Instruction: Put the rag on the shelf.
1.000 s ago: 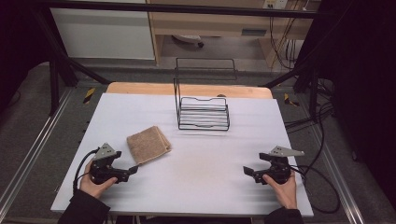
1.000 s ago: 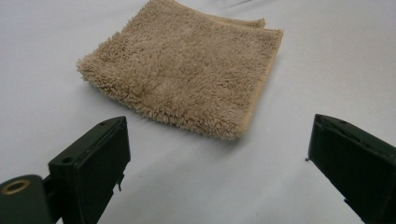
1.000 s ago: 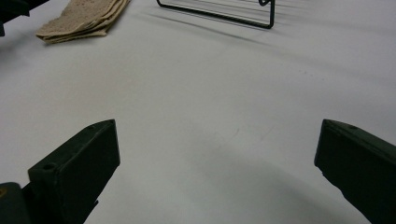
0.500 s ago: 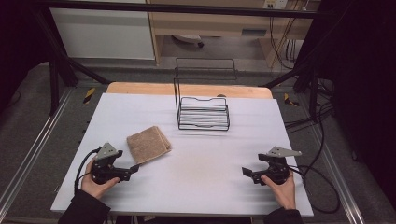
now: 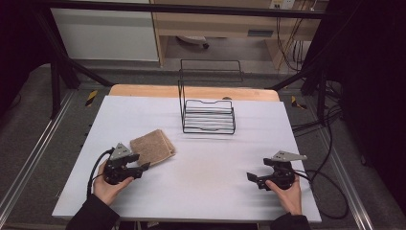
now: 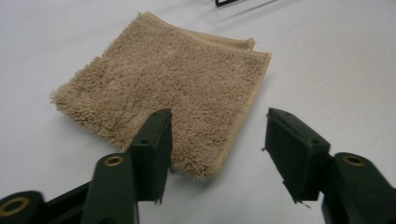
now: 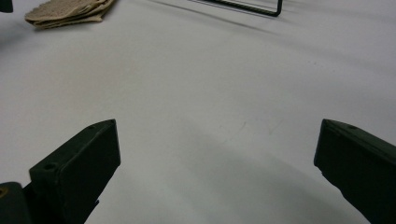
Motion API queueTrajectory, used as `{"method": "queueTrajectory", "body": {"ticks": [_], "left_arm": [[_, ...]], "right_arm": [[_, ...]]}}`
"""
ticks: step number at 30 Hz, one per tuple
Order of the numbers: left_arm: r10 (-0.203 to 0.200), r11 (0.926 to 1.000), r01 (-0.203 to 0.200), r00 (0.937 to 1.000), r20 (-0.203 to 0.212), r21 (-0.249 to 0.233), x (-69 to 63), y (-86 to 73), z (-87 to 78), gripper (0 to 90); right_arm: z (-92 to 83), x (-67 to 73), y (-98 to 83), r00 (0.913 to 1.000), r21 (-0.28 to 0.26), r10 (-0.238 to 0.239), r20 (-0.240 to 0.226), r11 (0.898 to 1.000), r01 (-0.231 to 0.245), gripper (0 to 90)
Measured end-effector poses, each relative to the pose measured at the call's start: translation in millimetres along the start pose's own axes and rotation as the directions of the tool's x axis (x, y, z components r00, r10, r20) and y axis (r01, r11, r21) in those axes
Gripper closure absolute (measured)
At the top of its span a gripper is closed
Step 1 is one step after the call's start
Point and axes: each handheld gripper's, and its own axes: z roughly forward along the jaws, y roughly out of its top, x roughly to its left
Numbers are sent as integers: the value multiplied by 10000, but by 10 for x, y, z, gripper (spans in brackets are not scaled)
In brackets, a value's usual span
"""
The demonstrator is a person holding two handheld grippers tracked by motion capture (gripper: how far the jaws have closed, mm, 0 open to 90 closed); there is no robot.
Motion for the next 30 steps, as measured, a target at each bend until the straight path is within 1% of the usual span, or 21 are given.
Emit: {"method": "queueTrajectory", "body": {"ticks": [1, 2, 3, 5, 6, 7, 8, 10, 13, 17, 19, 20, 21, 22, 23, 24, 25, 26, 29, 30], "left_arm": [[-4, 10000, 4, 10000, 4, 61, -6, 4, 22, 436], [64, 9994, -62, 10000, -51, 326, -21, 9, 87, 474], [64, 9994, -62, 10000, -51, 326, -21, 9, 87, 492], [145, 9984, -139, 9998, -99, 540, -23, 7, 133, 509], [163, 9977, -153, 9997, -156, 659, -26, 1, 165, 540], [169, 9973, -155, 9997, -190, 711, -28, -5, 183, 540], [238, 9963, -211, 9992, -311, 838, -24, -16, 216, 576], [245, 9961, -214, 9991, -355, 852, -20, -20, 223, 614], [170, 9964, -137, 9991, -391, 842, -6, -33, 241, 636], [382, 9952, -338, 9982, -473, 916, -25, -41, 270, 656], [412, 9950, -364, 9979, -497, 929, -29, -41, 274, 688], [471, 9947, -416, 9972, -580, 939, -28, -40, 274, 688], [479, 9947, -422, 9971, -595, 943, -24, -40, 274, 722], [420, 9948, -367, 9976, -547, 945, -18, -39, 273, 750], [411, 9949, -357, 9976, -559, 943, -13, -38, 273, 750], [432, 9948, -376, 9974, -574, 951, -11, -38, 271, 778], [441, 9947, -382, 9973, -593, 958, -11, -37, 269, 778], [434, 9947, -371, 9970, -640, 959, -17, -33, 262, 802], [436, 9946, -373, 9970, -642, 970, -13, -26, 244, 828], [357, 9948, -298, 9976, -591, 979, -1, -19, 219, 833]], "right_arm": [[0, 0, 0, 10000, 0, 0, 0, 10000, 0, 10], [5, 1, -1, 10000, 10, 9, -6, 10000, -9, 10], [5, 1, -1, 10000, 10, 9, -6, 10000, -9, 10], [6, 3, 0, 10000, 44, 18, -23, 10000, -18, 11], [11, 3, -1, 10000, 27, 11, -14, 10000, -11, 11], [11, 3, -1, 10000, 27, 11, -14, 10000, -11, 11], [14, 4, -1, 10000, 31, 12, -16, 10000, -12, 11], [14, 5, -1, 10000, 71, 20, -18, 10000, -19, 11], [19, 7, -1, 10000, 69, 17, -19, 10000, -17, 11], [29, 14, 2, 10000, 86, -6, -19, 10000, 6, 12], [31, 16, 3, 10000, 103, -14, -26, 9999, 15, 12], [32, 16, 4, 10000, 94, -34, -32, 9999, 35, 12], [32, 16, 5, 10000, 80, -33, -41, 10000, 34, 13], [32, 17, 7, 10000, 78, -44, -45, 10000, 44, 13], [32, 17, 7, 10000, 78, -44, -45, 10000, 44, 13], [37, 24, 11, 10000, 67, -55, -40, 10000, 55, 13], [37, 24, 11, 10000, 67, -55, -40, 10000, 55, 13], [46, 31, 18, 9999, 76, -111, -45, 9999, 111, 14], [53, 47, 29, 9999, 101, -139, -44, 9999, 139, 14], [68, 69, 42, 9998, 100, -193, -60, 9998, 194, 14]]}}
